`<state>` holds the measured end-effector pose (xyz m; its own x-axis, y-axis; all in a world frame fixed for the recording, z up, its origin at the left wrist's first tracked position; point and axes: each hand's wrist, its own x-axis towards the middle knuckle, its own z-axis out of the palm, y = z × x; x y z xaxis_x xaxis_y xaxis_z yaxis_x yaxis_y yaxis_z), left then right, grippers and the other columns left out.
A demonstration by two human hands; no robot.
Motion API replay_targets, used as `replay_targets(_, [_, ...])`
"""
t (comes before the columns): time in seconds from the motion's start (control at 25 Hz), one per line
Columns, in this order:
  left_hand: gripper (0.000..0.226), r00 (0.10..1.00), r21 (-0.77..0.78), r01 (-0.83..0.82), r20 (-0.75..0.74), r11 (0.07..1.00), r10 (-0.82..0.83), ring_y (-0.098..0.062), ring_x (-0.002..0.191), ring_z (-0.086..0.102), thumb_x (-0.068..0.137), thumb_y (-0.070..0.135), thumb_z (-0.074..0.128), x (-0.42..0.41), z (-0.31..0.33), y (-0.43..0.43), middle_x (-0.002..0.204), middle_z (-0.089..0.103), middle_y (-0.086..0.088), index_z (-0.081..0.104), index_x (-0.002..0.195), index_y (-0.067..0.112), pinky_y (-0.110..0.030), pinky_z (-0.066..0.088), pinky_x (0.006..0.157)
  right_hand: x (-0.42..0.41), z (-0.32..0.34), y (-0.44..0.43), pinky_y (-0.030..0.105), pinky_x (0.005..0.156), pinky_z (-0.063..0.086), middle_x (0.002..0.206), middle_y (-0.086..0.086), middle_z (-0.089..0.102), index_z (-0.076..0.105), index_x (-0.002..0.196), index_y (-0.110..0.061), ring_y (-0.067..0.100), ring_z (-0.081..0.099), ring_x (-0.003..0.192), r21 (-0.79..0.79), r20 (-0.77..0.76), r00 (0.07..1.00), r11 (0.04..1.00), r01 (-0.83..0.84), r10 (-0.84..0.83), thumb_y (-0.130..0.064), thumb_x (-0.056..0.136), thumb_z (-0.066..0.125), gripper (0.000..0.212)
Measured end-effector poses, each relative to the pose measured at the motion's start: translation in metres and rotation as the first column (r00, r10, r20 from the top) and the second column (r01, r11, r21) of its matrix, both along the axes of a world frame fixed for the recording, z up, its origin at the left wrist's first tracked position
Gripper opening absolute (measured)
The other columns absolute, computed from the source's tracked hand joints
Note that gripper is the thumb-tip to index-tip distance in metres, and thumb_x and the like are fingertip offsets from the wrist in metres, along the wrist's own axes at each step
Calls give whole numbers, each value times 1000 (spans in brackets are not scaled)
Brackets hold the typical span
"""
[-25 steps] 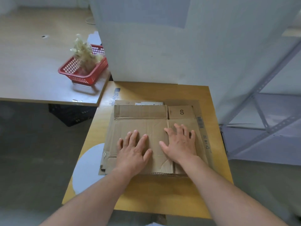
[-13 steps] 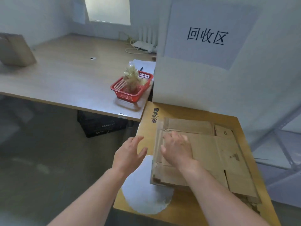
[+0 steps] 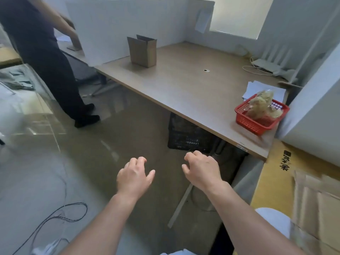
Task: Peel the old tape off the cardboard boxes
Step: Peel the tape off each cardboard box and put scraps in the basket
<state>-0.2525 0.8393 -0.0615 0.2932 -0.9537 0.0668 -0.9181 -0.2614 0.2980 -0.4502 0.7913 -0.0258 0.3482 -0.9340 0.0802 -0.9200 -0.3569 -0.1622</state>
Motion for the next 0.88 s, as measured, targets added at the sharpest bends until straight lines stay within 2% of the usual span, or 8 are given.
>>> replay_targets(0.2, [49,991,-2,-128,-31,992,128,-18,112,54,90,52,53,54,2,-9,120,53,1,48,129,22,-30,42,86,66,2,-32,30,69,36,99,-1,58,56,106,-19,22,58,82,12,-29,990,990,-140,140,-36,95,41,25])
replay_targets(0.4, [54,990,-7,-142,18,990,142,-17,120,48,91,53,51,88,-4,-56,128,49,2,44,135,24,-31,37,94,108,-4,-87,32,75,41,101,0,58,56,106,-18,23,59,84,11,-7,983,983,-184,184,-35,95,40,26])
replay_targets(0.64, [58,996,-33,-76,53,997,78,-14,123,47,90,52,52,130,1,-195,134,46,4,41,140,24,-31,35,97,147,-7,-226,31,72,41,95,-2,57,56,102,-18,21,57,77,-8,40,982,983,-184,184,-34,95,40,24])
replay_targets(0.88, [60,997,-37,11,73,999,-8,-15,125,45,92,52,48,144,27,-365,138,44,2,36,142,23,-32,35,100,171,6,-380,34,78,38,105,2,60,58,109,-20,26,58,88,-32,47,988,988,-149,150,-34,95,40,27])
